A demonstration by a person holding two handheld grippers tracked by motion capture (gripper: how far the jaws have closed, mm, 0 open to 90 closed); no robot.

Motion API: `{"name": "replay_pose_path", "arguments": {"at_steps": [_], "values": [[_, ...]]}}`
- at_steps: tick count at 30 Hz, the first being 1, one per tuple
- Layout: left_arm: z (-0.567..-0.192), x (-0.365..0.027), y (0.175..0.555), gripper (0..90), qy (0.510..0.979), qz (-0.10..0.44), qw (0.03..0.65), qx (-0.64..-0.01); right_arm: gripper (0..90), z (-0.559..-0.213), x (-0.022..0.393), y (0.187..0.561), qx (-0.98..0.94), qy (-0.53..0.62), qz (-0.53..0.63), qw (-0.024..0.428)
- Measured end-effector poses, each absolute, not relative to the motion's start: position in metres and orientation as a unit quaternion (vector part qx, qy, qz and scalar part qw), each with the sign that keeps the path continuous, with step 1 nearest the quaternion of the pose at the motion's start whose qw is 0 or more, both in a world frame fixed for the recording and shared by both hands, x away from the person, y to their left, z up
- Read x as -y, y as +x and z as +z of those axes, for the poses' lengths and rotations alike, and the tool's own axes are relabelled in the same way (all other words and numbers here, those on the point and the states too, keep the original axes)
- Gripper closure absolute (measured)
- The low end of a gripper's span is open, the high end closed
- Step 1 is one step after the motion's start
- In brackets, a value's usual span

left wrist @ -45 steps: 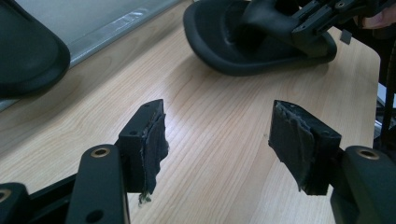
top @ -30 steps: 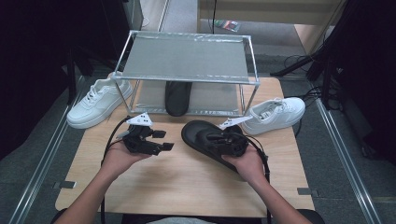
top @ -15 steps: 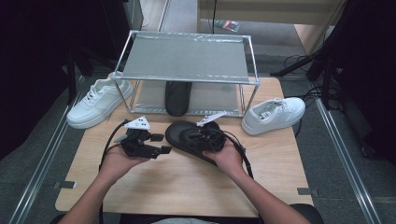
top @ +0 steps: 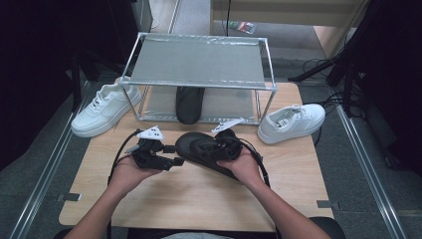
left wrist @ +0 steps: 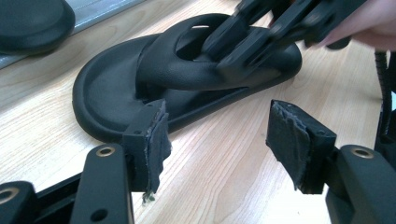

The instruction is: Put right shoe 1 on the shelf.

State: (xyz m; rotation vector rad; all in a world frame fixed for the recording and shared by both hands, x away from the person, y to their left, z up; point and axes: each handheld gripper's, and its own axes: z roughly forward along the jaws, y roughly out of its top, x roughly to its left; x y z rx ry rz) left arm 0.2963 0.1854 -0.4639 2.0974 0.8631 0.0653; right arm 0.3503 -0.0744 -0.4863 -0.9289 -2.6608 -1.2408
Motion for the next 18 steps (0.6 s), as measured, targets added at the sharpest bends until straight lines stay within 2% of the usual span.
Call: {"name": "replay_pose_path", "arguments": {"at_steps": [1,5,6,8,12,15,18], "values": [[-0.465,-0.185,0.297,40.1,0.838,0.023,0.422,-0.346,68.1,-0.484,0.077,0.350,0.863,-0.299,-0.407,0.027],[-0.472,-0.182,0.301,51.2,0.831,-0.016,0.434,-0.348,73.5,-0.469,0.103,0.352,0.853,-0.300,-0.426,0.017],[-0.472,-0.182,0.301,53.6,0.831,-0.016,0.434,-0.348,73.5,-0.469,0.103,0.352,0.853,-0.300,-0.426,0.017],[-0.473,-0.177,0.302,60.0,0.833,0.003,0.433,-0.345,79.3,-0.466,0.118,0.357,0.847,-0.309,-0.432,-0.001],[-0.473,-0.170,0.303,77.4,0.832,0.008,0.440,-0.337,89.6,-0.471,0.130,0.370,0.853,-0.321,-0.411,-0.033],[-0.477,-0.162,0.306,89.8,0.839,0.000,0.434,-0.329,90.0,-0.479,0.135,0.380,0.847,-0.340,-0.406,-0.039],[-0.482,-0.153,0.310,90.0,0.847,-0.004,0.423,-0.321,90.0,-0.484,0.137,0.388,0.842,-0.354,-0.403,-0.052]]}}
